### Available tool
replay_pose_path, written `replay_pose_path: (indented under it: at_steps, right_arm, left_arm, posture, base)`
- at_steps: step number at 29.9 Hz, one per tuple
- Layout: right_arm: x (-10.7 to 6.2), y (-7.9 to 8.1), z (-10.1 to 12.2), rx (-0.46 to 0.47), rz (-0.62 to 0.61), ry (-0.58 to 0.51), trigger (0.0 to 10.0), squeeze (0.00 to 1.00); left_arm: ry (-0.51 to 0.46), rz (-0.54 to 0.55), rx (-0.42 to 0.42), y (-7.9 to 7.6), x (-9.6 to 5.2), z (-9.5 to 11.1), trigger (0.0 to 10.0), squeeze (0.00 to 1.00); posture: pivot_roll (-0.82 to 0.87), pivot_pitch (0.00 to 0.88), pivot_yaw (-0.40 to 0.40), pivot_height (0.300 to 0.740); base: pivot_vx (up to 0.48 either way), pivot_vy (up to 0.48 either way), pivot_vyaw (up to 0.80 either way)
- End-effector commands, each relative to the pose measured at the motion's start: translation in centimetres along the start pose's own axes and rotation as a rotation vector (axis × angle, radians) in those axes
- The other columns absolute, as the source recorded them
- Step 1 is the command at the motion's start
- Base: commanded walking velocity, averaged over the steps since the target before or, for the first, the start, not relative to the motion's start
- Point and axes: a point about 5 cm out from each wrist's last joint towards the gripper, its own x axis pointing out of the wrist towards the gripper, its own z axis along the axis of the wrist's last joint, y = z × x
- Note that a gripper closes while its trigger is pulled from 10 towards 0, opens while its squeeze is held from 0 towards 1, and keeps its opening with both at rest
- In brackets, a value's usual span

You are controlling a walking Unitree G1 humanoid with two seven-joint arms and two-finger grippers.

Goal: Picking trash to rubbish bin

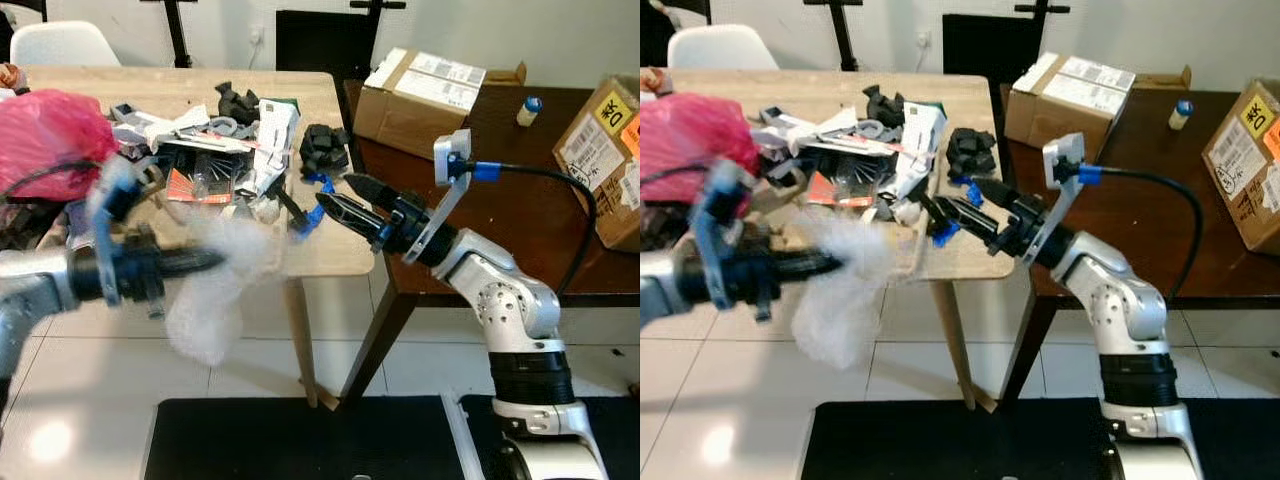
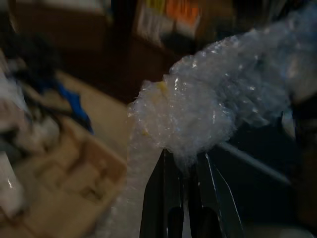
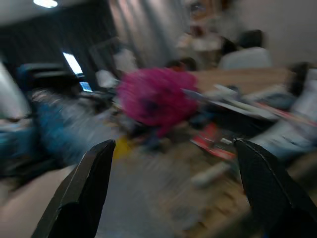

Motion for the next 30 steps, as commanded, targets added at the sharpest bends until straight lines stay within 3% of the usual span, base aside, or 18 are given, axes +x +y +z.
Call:
replay_pose_path:
  at_steps: [1,7,15,16,17,18,19,21,24,30]
  right_arm:
    - [-0.1,0.8,-0.1,0.019,0.059,-0.001,10.0,1.0]
    - [0.4,2.5,-1.0,0.037,0.177,0.029,10.0,1.0]
    - [0.5,3.6,-2.2,-0.043,0.238,0.132,10.0,1.0]
    - [0.5,3.6,-2.2,-0.05,0.242,0.137,10.0,0.93]
    - [0.5,3.8,-2.2,-0.068,0.25,0.146,10.0,0.14]
    - [0.5,3.8,-2.2,-0.068,0.25,0.146,10.0,0.14]
    - [0.6,3.9,-2.3,-0.083,0.253,0.157,10.0,0.0]
    - [0.8,4.0,-2.6,-0.097,0.249,0.167,10.0,0.0]
    - [1.8,3.5,-4.1,-0.178,0.19,0.241,10.0,0.0]
    - [2.2,3.3,-4.9,-0.198,0.159,0.262,10.0,0.0]
  left_arm:
    - [-0.026,-0.002,-0.026,0.0,-0.3,0.1,0.0,0.0]
    - [-0.085,-0.044,-0.021,-0.1,0.0,0.7,0.0,0.0]
    - [-0.088,-0.019,-0.008,1.0,0.5,1.1,0.0,0.0]
    - [-0.095,-0.017,-0.01,1.2,0.5,1.2,0.0,0.0]
    - [-0.113,-0.024,-0.014,1.2,0.6,1.4,0.0,0.0]
    - [-0.113,-0.024,-0.014,1.2,0.6,1.4,0.0,0.0]
    - [-0.134,-0.038,-0.021,1.1,0.8,1.6,0.0,0.0]
    - [-0.154,-0.056,-0.028,0.9,1.1,1.8,0.0,0.0]
    - [-0.199,-0.143,-0.047,-0.1,2.7,2.1,0.0,0.0]
    - [-0.23,-0.229,-0.071,-1.2,4.1,2.3,0.0,0.0]
  posture:
    - [-0.02,0.143,-0.026,0.74]
    - [-0.02,0.143,-0.027,0.74]
    - [-0.03,0.145,-0.022,0.74]
    - [-0.03,0.145,-0.022,0.74]
    - [-0.03,0.146,-0.024,0.74]
    - [-0.03,0.146,-0.024,0.74]
    - [-0.03,0.146,-0.025,0.74]
    - [-0.03,0.145,-0.024,0.74]
    - [-0.03,0.144,-0.024,0.74]
    - [-0.03,0.143,-0.021,0.74]
  base:
    - [0.0,0.0,0.0]
    - [0.0,0.0,0.0]
    - [0.0,0.0,0.0]
    - [0.0,0.0,0.0]
    - [0.0,0.0,0.0]
    - [0.0,0.0,0.0]
    - [0.0,0.0,0.0]
    - [0.0,0.0,0.0]
    - [0.0,0.0,0.0]
    - [0.0,0.0,0.0]
